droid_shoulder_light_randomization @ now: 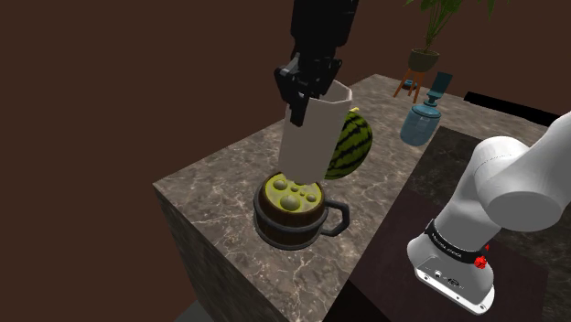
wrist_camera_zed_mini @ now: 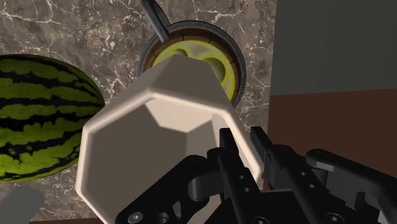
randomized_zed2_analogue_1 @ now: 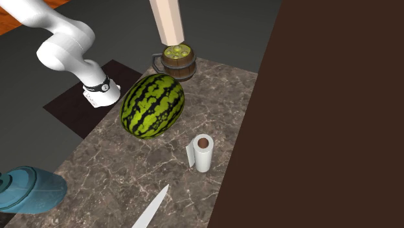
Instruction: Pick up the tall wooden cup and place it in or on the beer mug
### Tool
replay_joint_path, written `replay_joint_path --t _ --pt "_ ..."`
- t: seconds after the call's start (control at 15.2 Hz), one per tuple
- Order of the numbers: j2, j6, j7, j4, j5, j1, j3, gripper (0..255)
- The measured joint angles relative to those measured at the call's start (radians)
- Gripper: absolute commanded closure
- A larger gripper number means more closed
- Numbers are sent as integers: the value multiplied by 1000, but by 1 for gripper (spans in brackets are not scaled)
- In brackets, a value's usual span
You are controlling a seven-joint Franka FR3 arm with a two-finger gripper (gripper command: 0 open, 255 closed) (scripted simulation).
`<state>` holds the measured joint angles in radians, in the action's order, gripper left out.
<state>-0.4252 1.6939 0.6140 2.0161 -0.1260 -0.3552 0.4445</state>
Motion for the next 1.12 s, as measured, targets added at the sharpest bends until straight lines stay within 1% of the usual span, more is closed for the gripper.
replay_joint_path --t 0.66,1.12 --pt "-16 130 -2 146 -13 -9 12 255" --pt "-16 144 0 159 -15 -10 15 255"
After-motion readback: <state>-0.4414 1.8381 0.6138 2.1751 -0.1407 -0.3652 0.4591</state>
